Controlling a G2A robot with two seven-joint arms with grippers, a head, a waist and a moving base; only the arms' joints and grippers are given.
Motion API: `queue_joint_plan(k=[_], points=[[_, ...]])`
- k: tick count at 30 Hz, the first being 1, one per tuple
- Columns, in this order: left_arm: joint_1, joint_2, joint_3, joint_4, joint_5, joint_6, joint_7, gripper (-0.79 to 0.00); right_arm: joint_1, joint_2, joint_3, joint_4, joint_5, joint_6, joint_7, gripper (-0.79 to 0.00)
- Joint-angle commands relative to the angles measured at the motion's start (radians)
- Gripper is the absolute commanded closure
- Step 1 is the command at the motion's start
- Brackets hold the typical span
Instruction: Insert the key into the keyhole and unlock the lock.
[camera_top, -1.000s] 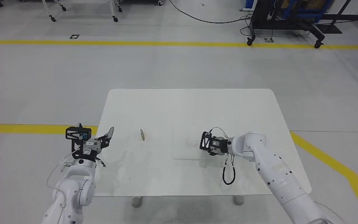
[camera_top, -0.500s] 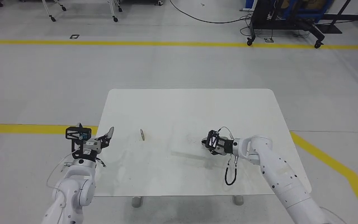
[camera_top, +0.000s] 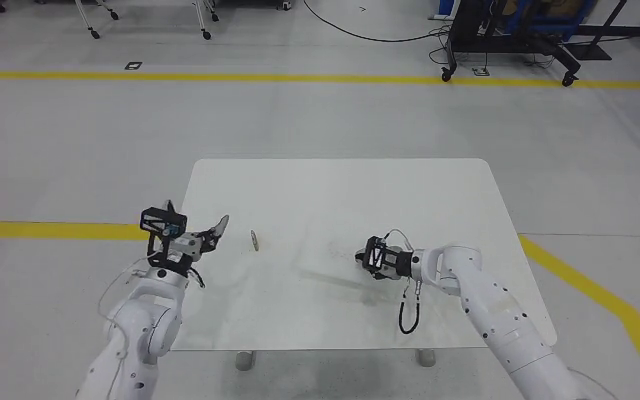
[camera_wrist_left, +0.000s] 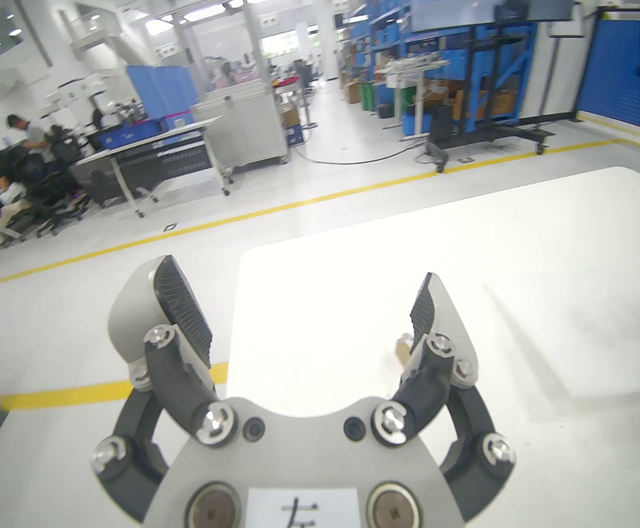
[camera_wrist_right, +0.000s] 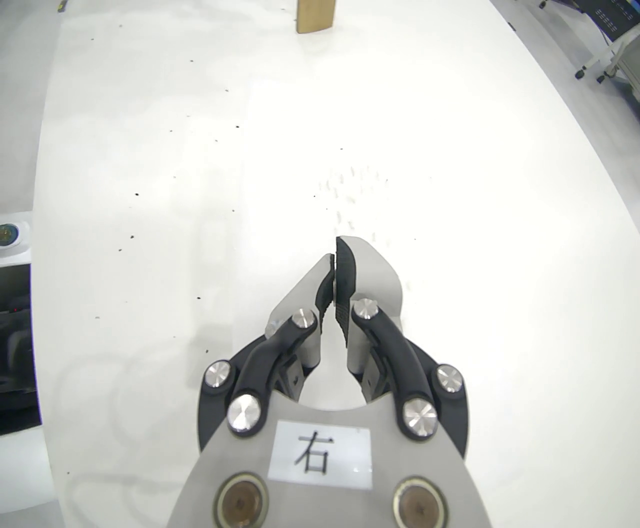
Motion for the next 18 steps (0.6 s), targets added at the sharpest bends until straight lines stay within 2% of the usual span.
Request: queue_joint_plan(k=[1,6,11,18], points=[[-0.059,-0.005,0.071,0.006,0.005,-0.044,-0.056,-0.785,0.016,-0.001,-0.019,0.001,-0.041,0.006,-0.02,0.0],[-0.199,-0.021,0.236,0.065,0.014,-0.142,-0.191,-0.785,0.05,-0.002,-0.057,0.011,-0.118,0.017,-0.097,0.0],[-0.347,-0.046,0.386,0.174,0.012,-0.211,-0.328,-0.785,0.078,-0.005,-0.093,0.02,-0.172,0.031,-0.14,0.0],[-0.509,-0.087,0.55,0.353,0.037,-0.212,-0.459,-0.785,0.094,-0.002,-0.102,0.081,-0.189,0.046,-0.21,0.0]])
